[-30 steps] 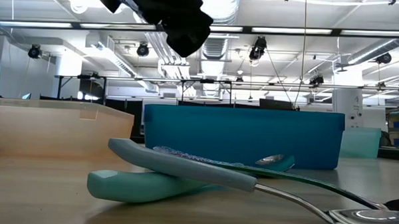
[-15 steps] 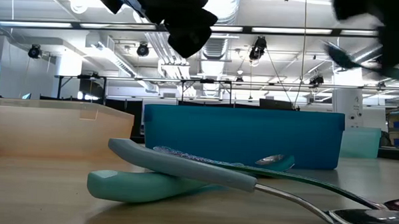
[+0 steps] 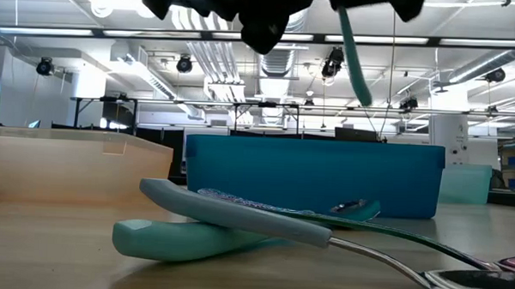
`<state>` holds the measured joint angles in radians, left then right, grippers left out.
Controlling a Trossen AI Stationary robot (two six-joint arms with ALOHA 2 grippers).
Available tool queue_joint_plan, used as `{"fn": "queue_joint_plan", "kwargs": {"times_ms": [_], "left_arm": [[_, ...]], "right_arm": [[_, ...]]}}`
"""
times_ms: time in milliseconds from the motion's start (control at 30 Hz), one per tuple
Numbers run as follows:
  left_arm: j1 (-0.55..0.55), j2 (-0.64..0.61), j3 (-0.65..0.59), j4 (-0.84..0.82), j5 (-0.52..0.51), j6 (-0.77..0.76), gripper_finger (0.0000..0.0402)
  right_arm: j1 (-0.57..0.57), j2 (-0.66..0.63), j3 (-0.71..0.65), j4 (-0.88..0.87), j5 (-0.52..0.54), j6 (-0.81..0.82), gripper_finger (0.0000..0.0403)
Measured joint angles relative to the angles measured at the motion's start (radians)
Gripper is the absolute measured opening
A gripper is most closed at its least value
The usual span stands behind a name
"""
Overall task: Sort silverware by color (type)
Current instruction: Put the light green spoon into the orange bin
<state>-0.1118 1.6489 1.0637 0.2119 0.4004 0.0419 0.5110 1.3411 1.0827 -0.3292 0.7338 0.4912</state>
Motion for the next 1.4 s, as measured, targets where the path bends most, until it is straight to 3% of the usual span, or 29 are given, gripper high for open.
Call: {"fn": "queue_joint_plan", "kwargs": {"times_ms": [167, 367, 567, 733, 1100, 1300, 1400], "left_arm": [[-0.01, 0.002, 0.0, 0.006, 0.0, 0.005, 0.0112], [-0.01, 0.002, 0.0, 0.022, -0.008, 0.031, 0.0151], [0.006, 0.004, 0.0, 0.064, -0.053, 0.064, 0.0184], [0.008, 0.017, 0.002, 0.12, -0.059, 0.062, 0.0185], [0.01, 0.017, 0.002, 0.155, -0.053, 0.052, 0.0115], [0.012, 0.017, 0.002, 0.143, -0.056, 0.029, 0.0031], [0.014, 0.016, 0.002, 0.142, -0.053, 0.006, 0.0032]], "right_arm": [[0.001, 0.002, 0.01, 0.086, -0.076, -0.069, 0.0013], [0.001, 0.002, 0.01, 0.109, -0.129, -0.112, 0.0013], [-0.006, 0.002, 0.01, 0.16, -0.133, -0.217, 0.0013], [-0.044, 0.002, 0.01, 0.212, -0.139, -0.307, 0.0013], [-0.084, 0.014, 0.01, 0.32, -0.193, -0.434, 0.0013], [-0.084, 0.015, 0.009, 0.318, -0.195, -0.432, 0.0013], [-0.084, 0.015, 0.009, 0.319, -0.194, -0.431, 0.0013]]}}
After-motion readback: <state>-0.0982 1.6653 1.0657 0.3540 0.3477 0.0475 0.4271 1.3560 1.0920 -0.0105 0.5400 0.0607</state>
